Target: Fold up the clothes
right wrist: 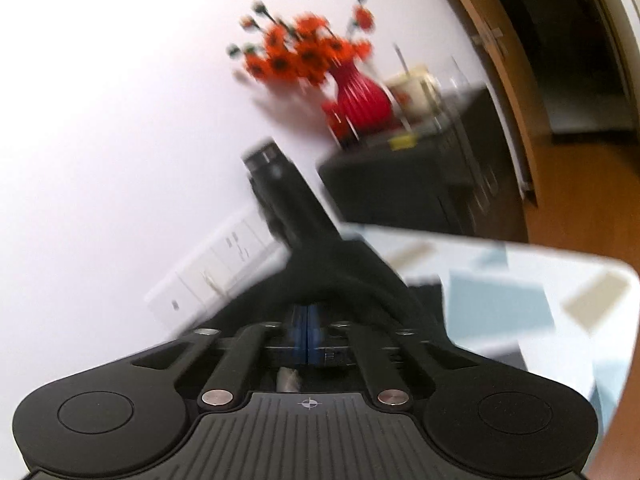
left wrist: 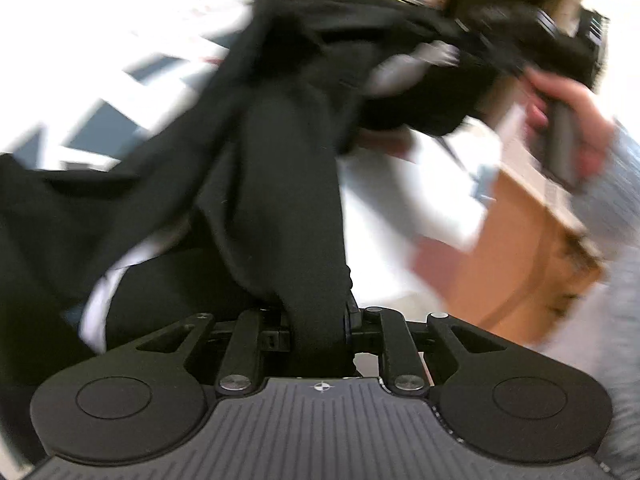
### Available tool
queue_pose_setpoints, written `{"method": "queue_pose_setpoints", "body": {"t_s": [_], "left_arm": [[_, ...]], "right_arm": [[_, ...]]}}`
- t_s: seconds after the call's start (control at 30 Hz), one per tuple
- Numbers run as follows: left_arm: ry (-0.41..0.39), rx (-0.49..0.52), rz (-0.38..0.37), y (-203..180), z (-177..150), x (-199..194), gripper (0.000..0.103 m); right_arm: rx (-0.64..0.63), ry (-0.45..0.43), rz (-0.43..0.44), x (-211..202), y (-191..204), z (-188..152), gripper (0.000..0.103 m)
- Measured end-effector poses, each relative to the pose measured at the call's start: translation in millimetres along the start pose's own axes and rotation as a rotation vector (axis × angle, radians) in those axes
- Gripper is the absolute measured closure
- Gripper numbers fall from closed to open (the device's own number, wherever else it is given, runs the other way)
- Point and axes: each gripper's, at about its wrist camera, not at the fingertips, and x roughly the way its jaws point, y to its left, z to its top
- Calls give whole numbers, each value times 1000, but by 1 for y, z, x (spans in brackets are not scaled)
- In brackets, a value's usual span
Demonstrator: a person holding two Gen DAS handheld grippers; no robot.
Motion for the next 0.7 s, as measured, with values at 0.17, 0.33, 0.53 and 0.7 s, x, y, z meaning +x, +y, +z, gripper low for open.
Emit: {"method": "queue_pose_setpoints", "body": {"t_s": [0.17, 0.33, 0.53, 0.7], "left_arm": [[35, -109, -22, 10, -5, 16, 75], [9, -92, -26, 9, 13, 15, 41], [-59, -42, -14, 11, 32, -8, 35], [-154, -47, 7, 16, 42, -22, 26]], "right_arm": [[-35, 82, -22, 18, 4, 13, 81], [-43, 116, -25, 29, 21, 4, 49], [-63, 116, -24, 26, 44, 11, 36], [-142, 92, 2, 19, 75, 18, 23]]}}
